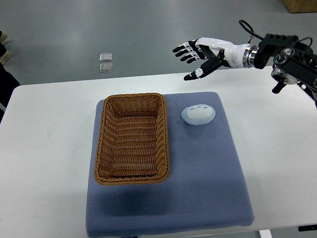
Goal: Place blue toy in brown basket
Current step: 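Raise the right hand and swing it over the mat toward the toy, then lower the right hand onto the pale blue egg-shaped toy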
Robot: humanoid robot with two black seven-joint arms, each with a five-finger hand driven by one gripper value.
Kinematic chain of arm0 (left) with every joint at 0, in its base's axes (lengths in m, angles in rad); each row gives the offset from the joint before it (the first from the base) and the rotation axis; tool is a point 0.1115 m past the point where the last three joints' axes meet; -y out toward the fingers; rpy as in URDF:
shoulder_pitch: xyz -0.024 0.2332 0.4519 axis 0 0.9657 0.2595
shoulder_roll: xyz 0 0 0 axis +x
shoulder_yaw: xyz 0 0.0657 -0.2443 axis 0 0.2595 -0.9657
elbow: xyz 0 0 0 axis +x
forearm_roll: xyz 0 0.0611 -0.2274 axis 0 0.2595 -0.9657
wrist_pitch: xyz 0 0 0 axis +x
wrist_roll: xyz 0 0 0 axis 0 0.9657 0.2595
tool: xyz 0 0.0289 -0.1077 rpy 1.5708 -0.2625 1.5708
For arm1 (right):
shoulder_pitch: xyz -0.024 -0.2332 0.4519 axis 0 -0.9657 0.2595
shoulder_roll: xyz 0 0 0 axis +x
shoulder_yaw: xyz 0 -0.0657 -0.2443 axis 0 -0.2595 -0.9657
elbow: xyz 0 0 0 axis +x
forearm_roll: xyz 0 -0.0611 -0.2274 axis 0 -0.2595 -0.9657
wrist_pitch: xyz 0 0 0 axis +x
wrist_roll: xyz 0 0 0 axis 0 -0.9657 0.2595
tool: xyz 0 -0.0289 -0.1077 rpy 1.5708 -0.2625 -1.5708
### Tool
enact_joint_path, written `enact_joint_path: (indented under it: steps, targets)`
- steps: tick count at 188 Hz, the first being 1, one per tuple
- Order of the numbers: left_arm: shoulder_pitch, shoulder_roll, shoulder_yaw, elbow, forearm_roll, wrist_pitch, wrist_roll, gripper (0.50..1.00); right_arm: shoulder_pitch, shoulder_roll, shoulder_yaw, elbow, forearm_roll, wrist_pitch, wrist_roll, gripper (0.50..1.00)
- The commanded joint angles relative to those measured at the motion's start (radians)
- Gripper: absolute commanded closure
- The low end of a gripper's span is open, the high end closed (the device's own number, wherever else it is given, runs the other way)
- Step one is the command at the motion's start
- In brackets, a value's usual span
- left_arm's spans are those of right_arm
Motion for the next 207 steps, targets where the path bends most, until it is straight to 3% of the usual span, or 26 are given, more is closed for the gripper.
enact_joint_path:
  steps: [1, 22, 47, 207]
  targets:
    - [0.000, 0.000, -0.001, 0.000, 0.000, 0.000, 0.000, 0.500, 0.153, -0.013, -0.208, 0.024, -0.031, 0.055, -0.086, 0.636]
    - [0.000, 0.000, -0.003, 0.000, 0.000, 0.000, 0.000, 0.500, 0.222, 0.007, -0.304, 0.053, -0.030, 0.060, -0.163, 0.636]
    - [0.000, 0.000, -0.001, 0.000, 0.000, -0.001, 0.000, 0.500, 0.221, 0.047, -0.321, 0.056, -0.043, 0.049, -0.201, 0.638]
    - [0.000, 0.000, -0.003, 0.002, -0.002, 0.000, 0.000, 0.500, 0.041, 0.110, -0.347, 0.030, -0.092, -0.098, -0.198, 0.638]
